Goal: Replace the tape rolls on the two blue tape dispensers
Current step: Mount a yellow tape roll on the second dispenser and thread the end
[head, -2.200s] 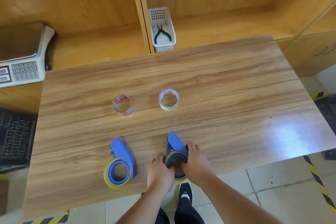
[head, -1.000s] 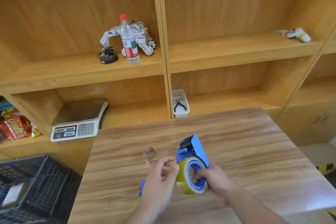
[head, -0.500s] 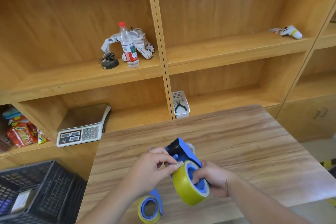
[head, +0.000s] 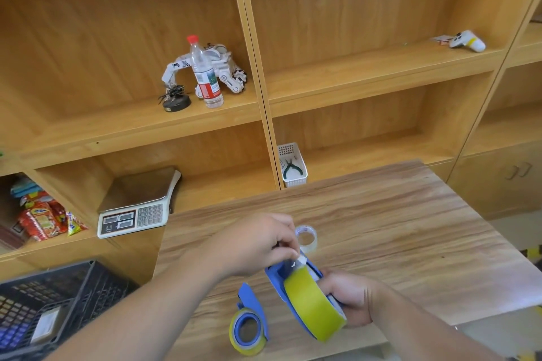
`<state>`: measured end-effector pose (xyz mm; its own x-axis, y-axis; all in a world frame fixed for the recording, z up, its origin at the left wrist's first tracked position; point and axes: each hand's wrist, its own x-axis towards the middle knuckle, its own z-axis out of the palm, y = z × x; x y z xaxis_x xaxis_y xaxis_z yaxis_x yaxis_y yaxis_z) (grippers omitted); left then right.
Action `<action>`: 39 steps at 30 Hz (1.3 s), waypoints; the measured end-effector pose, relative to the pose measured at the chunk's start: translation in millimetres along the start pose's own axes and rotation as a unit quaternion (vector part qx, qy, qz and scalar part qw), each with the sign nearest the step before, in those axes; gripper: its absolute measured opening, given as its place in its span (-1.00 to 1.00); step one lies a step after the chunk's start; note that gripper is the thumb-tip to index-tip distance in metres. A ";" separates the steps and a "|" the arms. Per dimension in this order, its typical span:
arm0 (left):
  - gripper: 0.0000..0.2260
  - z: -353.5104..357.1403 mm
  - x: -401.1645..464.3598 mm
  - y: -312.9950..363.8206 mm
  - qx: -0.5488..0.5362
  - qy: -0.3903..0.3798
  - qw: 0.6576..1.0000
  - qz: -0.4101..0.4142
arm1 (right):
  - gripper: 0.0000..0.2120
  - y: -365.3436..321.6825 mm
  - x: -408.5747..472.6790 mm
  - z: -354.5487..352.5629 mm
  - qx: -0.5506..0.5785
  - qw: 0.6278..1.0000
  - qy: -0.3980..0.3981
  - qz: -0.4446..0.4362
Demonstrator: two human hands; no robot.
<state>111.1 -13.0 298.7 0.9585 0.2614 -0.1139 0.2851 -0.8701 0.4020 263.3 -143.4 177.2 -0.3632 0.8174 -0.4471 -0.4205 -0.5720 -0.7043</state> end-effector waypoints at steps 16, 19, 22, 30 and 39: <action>-0.94 5.6 12.6 -16.6 -0.151 0.110 0.981 -0.052 | -0.62 5.0 -9.5 -3.6 0.048 0.997 0.048 -0.042; -0.92 2.6 9.3 -23.1 -0.164 0.134 0.974 -0.079 | -0.62 6.2 -5.7 -8.1 0.017 0.996 0.074 -0.040; -0.88 -2.8 6.5 -31.7 -0.155 0.128 0.974 -0.105 | -0.67 4.3 -4.1 -10.2 -0.003 0.997 0.065 -0.040; -0.90 -6.2 0.9 -47.8 -0.152 0.150 0.966 -0.147 | -0.71 0.6 -4.4 -13.1 -0.035 0.997 0.054 -0.044; -0.89 3.4 2.7 -65.8 -0.186 0.096 0.958 -0.198 | -0.69 3.5 5.1 -10.8 -0.162 0.984 0.079 -0.011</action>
<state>94.9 43.6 268.9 0.7468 0.6430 -0.1699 0.5699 -0.4869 0.6620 268.9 -140.5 166.5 -0.2114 0.8447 -0.4918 -0.1310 -0.5231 -0.8422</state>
